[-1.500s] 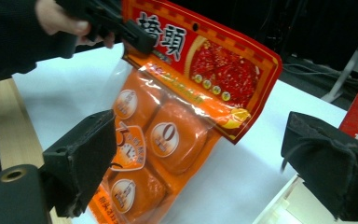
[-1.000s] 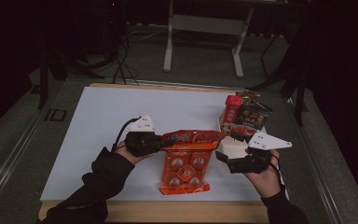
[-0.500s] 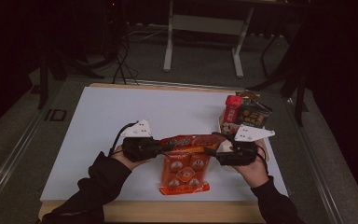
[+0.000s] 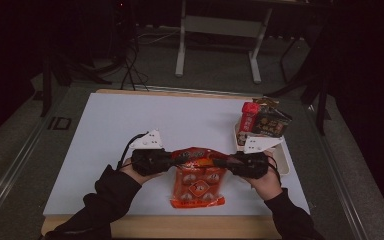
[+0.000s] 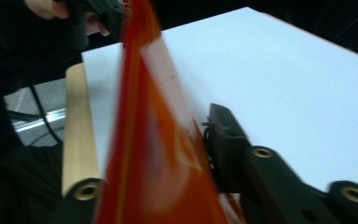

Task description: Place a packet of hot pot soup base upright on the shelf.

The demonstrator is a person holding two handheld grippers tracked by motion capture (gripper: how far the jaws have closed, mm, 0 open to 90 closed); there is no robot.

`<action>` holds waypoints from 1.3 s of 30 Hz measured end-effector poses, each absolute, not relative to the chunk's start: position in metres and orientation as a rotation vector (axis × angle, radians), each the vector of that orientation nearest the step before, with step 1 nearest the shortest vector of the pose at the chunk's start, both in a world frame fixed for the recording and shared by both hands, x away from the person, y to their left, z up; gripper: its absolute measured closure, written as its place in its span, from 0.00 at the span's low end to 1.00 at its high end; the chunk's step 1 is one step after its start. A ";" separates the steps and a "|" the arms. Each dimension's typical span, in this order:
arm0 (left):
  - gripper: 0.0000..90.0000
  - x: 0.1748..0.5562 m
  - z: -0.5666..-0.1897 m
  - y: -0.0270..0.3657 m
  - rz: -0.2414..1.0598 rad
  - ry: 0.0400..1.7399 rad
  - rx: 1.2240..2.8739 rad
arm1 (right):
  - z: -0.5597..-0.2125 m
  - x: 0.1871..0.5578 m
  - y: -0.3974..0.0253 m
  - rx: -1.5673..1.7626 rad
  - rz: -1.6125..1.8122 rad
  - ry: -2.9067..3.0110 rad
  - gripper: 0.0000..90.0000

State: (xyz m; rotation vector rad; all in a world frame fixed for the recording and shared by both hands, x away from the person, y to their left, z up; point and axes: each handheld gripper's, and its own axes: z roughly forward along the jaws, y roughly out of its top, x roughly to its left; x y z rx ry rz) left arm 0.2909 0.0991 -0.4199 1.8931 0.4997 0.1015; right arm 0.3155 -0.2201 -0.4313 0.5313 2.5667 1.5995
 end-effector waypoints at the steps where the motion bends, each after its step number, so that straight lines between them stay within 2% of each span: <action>1: 0.99 0.291 -0.420 0.099 0.100 0.504 1.889 | -0.431 0.314 -0.220 0.517 1.590 2.570 0.99; 8: 0.96 0.291 -0.418 0.105 0.067 0.508 1.876 | -0.423 0.308 -0.217 0.507 1.583 2.589 1.00; 16: 0.86 0.284 -0.409 0.110 0.085 0.499 1.843 | -0.402 0.296 -0.213 0.460 1.587 2.605 1.00; 18: 0.81 0.283 -0.406 0.110 0.089 0.479 1.830 | -0.396 0.294 -0.213 0.447 1.591 2.593 1.00; 20: 0.66 0.282 -0.403 0.109 0.124 0.467 1.826 | -0.392 0.293 -0.214 0.437 1.595 2.584 1.00; 25: 0.42 0.281 -0.402 0.109 0.179 0.471 1.819 | -0.381 0.293 -0.219 0.419 1.569 2.560 1.00; 29: 0.18 0.282 -0.406 0.108 0.198 0.521 1.833 | -0.372 0.296 -0.227 0.430 1.568 2.541 1.00; 34: 0.07 0.284 -0.420 0.108 0.213 0.572 1.859 | -0.360 0.299 -0.239 0.448 1.599 2.502 1.00; 39: 0.07 0.280 -0.432 0.114 0.200 0.594 1.859 | -0.348 0.303 -0.246 0.466 1.633 2.458 1.00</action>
